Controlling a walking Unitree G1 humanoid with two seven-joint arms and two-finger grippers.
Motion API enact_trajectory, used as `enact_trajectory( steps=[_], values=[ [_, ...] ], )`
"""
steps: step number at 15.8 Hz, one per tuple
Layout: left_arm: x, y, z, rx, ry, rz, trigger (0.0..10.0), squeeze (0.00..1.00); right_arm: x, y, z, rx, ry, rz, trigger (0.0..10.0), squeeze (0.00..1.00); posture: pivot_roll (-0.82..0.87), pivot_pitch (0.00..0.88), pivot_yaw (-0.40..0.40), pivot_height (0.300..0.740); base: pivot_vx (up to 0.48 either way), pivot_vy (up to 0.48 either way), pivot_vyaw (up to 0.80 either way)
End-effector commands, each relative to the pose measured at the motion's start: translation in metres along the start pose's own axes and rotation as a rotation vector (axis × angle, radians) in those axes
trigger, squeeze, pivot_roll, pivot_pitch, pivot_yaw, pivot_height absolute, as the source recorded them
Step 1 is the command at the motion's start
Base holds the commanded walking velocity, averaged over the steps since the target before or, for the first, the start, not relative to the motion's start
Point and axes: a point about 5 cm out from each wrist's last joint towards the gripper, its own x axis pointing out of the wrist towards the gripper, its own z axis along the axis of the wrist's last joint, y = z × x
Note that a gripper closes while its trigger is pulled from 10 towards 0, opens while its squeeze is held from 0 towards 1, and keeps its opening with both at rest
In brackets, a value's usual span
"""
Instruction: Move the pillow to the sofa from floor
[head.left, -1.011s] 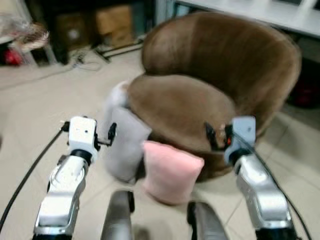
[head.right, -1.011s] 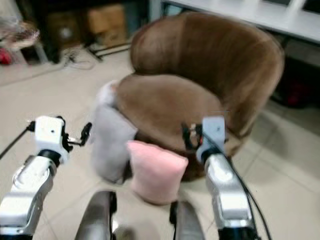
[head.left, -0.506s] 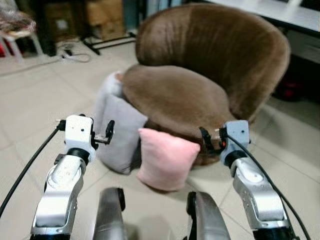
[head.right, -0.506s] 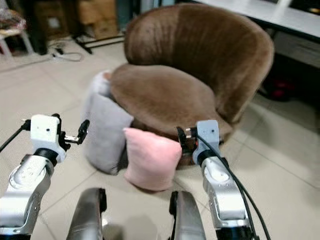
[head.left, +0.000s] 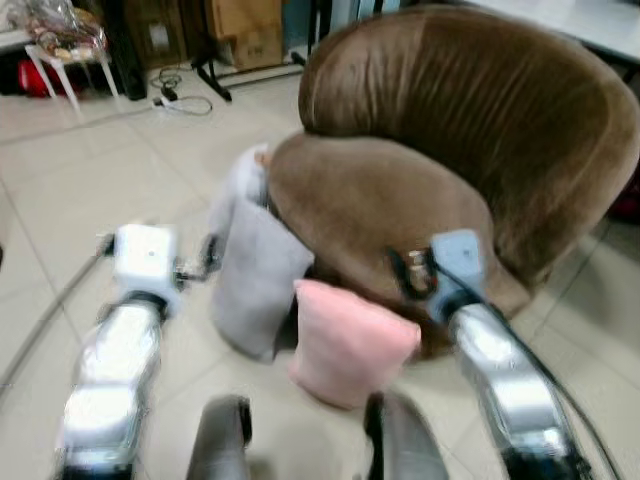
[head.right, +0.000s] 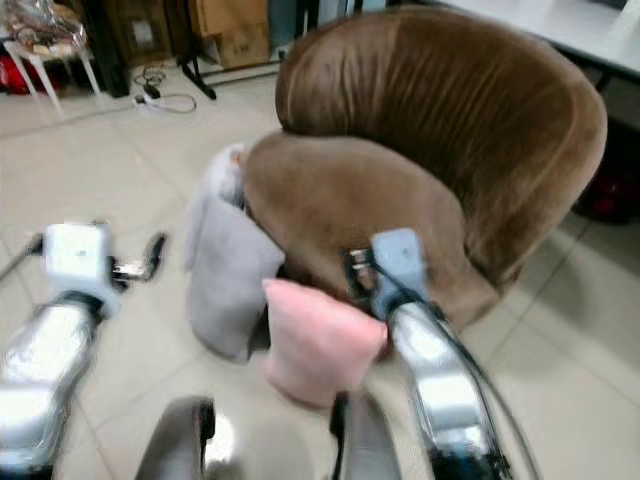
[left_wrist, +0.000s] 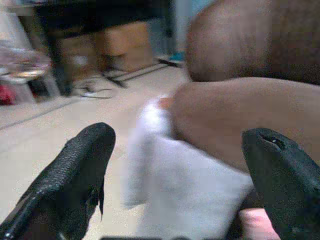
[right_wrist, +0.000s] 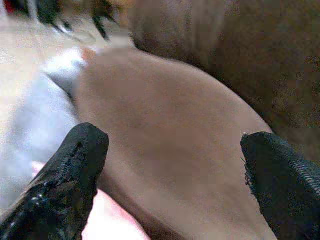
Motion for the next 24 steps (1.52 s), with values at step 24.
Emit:
enact_trajectory(
  steps=[24],
  values=[
    [0.0005,0.0038,-0.0006,0.05,0.013,0.008,10.0,0.0,0.0024,-0.0025,-0.0049,-0.021,0.029,0.095,10.0,0.0,-0.07,0.0,-0.049,0.405,0.026,0.0,0.0]
  ],
)
